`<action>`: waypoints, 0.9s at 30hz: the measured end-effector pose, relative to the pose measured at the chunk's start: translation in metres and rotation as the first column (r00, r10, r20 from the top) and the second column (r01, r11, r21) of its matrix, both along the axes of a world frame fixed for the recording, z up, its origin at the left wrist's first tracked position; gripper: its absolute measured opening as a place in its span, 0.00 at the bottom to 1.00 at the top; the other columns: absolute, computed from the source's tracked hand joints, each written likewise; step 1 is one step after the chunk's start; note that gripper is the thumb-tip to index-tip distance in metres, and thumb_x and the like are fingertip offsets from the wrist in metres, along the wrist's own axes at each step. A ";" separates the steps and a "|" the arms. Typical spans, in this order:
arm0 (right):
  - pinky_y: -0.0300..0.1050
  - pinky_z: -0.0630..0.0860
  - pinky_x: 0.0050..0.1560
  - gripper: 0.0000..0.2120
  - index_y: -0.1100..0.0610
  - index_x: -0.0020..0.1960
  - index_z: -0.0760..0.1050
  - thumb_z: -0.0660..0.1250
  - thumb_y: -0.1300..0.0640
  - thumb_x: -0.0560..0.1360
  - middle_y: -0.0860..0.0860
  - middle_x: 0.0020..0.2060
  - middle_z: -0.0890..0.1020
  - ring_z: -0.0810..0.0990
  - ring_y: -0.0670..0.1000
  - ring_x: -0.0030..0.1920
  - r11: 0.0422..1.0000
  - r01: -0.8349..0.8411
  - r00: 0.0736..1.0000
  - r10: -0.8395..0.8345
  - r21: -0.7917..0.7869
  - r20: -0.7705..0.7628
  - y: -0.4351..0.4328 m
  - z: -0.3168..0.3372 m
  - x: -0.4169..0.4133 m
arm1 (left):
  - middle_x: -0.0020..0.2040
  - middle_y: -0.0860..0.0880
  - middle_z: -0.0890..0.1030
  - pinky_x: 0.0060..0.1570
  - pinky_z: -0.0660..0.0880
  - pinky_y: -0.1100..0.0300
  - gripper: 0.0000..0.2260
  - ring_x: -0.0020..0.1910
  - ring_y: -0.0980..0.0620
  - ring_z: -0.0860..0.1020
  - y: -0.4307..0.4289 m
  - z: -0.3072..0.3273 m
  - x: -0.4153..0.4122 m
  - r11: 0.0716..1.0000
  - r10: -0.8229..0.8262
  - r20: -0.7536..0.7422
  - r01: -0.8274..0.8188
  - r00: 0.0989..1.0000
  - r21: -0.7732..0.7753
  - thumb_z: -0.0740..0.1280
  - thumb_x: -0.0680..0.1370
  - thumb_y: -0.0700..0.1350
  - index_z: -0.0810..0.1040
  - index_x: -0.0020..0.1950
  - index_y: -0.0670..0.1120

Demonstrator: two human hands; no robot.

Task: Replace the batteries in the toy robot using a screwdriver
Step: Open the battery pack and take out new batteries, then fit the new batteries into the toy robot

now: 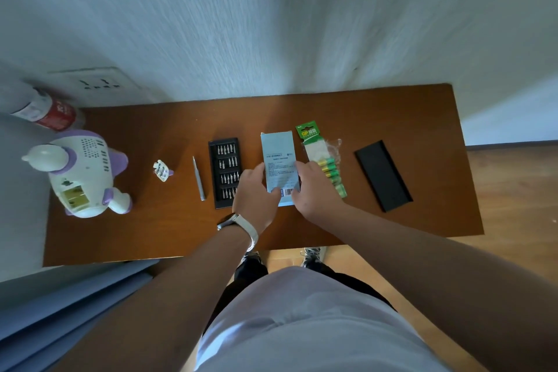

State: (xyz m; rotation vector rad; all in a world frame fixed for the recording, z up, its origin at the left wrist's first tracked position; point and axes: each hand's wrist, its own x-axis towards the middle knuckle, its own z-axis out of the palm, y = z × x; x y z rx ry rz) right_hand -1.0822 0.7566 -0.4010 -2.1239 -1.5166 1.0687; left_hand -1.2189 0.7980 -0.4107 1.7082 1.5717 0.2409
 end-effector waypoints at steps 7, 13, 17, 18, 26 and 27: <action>0.41 0.77 0.55 0.21 0.61 0.70 0.67 0.65 0.63 0.78 0.56 0.61 0.71 0.71 0.53 0.63 0.999 -0.044 0.999 0.043 0.027 0.031 -0.005 0.004 -0.001 | 0.58 0.48 0.77 0.52 0.79 0.58 0.21 0.54 0.52 0.76 0.002 0.004 -0.022 0.999 0.047 0.013 -0.047 0.999 0.004 0.70 0.79 0.44 0.73 0.71 0.44; 0.45 0.79 0.54 0.18 0.61 0.67 0.70 0.65 0.59 0.78 0.55 0.61 0.71 0.71 0.53 0.63 0.995 -0.083 0.993 0.077 0.063 0.092 -0.007 0.013 -0.012 | 0.57 0.46 0.80 0.52 0.76 0.57 0.15 0.55 0.48 0.79 0.010 0.012 -0.068 0.994 0.086 -0.035 -0.084 0.996 0.064 0.67 0.80 0.43 0.77 0.66 0.43; 0.47 0.77 0.57 0.16 0.61 0.65 0.72 0.64 0.59 0.78 0.56 0.61 0.73 0.71 0.56 0.64 0.987 -0.148 0.984 0.141 0.058 0.112 -0.002 0.019 -0.027 | 0.53 0.48 0.80 0.41 0.70 0.64 0.13 0.48 0.52 0.77 0.019 0.009 -0.101 0.986 0.156 -0.096 -0.149 0.983 0.079 0.66 0.80 0.46 0.77 0.63 0.45; 0.46 0.76 0.57 0.16 0.61 0.65 0.72 0.64 0.58 0.78 0.56 0.61 0.73 0.71 0.56 0.65 0.985 -0.164 0.982 0.158 0.056 0.109 0.000 0.020 -0.031 | 0.50 0.49 0.79 0.38 0.69 0.65 0.11 0.46 0.53 0.77 0.021 0.008 -0.107 0.983 0.173 -0.110 -0.166 0.979 0.074 0.66 0.79 0.47 0.78 0.60 0.46; 0.45 0.71 0.58 0.18 0.57 0.67 0.72 0.64 0.53 0.79 0.52 0.61 0.73 0.72 0.53 0.62 0.980 -0.197 0.977 0.196 0.005 0.089 0.011 0.022 -0.062 | 0.37 0.54 0.78 0.27 0.65 0.63 0.05 0.32 0.56 0.77 0.039 0.002 -0.122 0.978 0.203 -0.219 -0.208 0.954 -0.002 0.65 0.78 0.52 0.73 0.43 0.54; 0.44 0.70 0.58 0.18 0.57 0.67 0.72 0.64 0.53 0.79 0.52 0.61 0.73 0.72 0.52 0.62 0.980 -0.199 0.976 0.198 0.001 0.092 0.012 0.021 -0.066 | 0.36 0.55 0.77 0.26 0.64 0.64 0.05 0.31 0.56 0.76 0.041 0.001 -0.122 0.977 0.205 -0.231 -0.214 0.951 -0.014 0.64 0.78 0.53 0.73 0.44 0.54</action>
